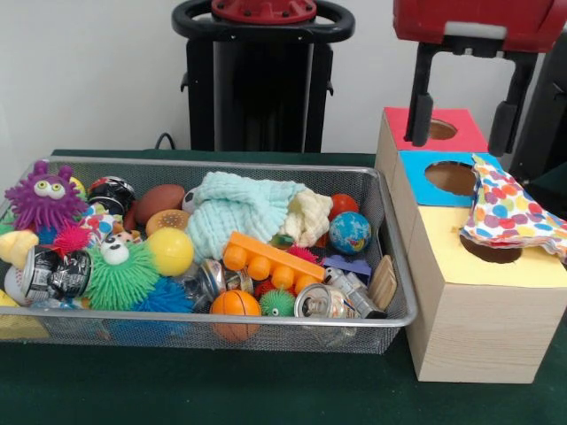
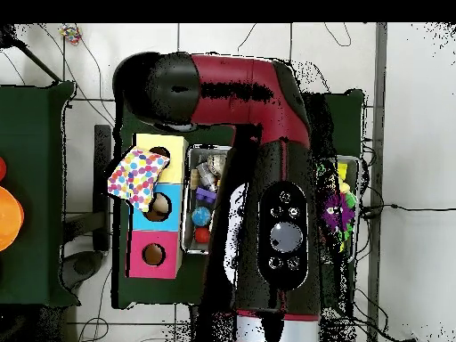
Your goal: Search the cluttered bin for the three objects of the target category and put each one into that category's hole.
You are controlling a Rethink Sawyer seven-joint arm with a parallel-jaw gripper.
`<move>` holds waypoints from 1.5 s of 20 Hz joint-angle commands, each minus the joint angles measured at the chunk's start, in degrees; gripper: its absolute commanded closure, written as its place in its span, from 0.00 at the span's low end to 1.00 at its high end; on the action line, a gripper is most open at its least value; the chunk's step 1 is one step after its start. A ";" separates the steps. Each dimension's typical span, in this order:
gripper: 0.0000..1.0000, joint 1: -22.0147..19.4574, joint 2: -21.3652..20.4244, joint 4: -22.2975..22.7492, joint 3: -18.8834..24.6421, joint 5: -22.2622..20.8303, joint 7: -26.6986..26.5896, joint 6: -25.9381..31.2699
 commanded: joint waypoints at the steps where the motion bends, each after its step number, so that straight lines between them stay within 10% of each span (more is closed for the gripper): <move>1: 0.00 -0.05 2.07 3.98 5.71 -4.50 -13.02 7.45; 30: 0.00 -0.15 3.99 0.51 7.68 -7.99 -11.25 9.55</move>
